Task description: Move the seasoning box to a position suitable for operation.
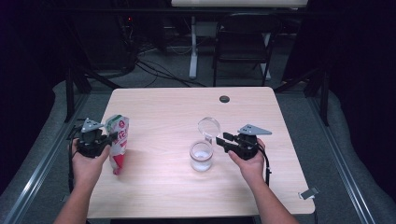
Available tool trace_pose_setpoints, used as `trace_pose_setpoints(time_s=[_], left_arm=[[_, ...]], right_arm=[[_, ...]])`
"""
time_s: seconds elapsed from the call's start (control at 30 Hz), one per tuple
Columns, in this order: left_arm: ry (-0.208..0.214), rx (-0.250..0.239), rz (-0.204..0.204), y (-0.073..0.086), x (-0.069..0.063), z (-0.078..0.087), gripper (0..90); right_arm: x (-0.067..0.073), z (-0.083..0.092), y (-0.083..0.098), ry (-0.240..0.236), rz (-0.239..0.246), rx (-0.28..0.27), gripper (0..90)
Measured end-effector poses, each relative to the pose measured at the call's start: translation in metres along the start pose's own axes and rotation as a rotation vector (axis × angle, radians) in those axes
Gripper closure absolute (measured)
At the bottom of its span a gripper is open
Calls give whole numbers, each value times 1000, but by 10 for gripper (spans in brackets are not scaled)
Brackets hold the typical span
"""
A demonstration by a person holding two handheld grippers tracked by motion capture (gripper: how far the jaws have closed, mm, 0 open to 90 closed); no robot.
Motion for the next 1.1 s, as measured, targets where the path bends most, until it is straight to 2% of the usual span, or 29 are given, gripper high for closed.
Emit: trace_pose_setpoints(time_s=[0.1, 0.2, 0.47, 0.63, 0.73, 1.1], left_arm=[[45, 6, 69, -5, 10, -1, 900], [56, -2, 102, -8, 16, -1, 900], [31, 0, 72, -17, 20, 2, 900], [56, -9, 69, -26, 17, 6, 900], [77, -21, 73, -31, 11, 7, 900], [150, -28, 10, -42, -24, 5, 900]], right_arm=[[0, 0, 0, -1, -2, -2, 573], [0, 1, 0, -2, -1, -2, 573], [-1, 1, 0, -1, -1, -1, 574], [-1, 1, 0, 0, 0, 0, 573], [-1, 1, 0, 3, -2, -1, 574], [-1, 5, -1, 3, 1, -8, 573]])
Point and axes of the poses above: each handheld gripper's, and its own axes: z roughly backward along the jaws, y roughly out of its underside, x roughly to its left, the point moved 5 cm from there along -z, roughly forward along the jaws, and after that the axes turned 11 degrees about -y, right-handed, at the moved point
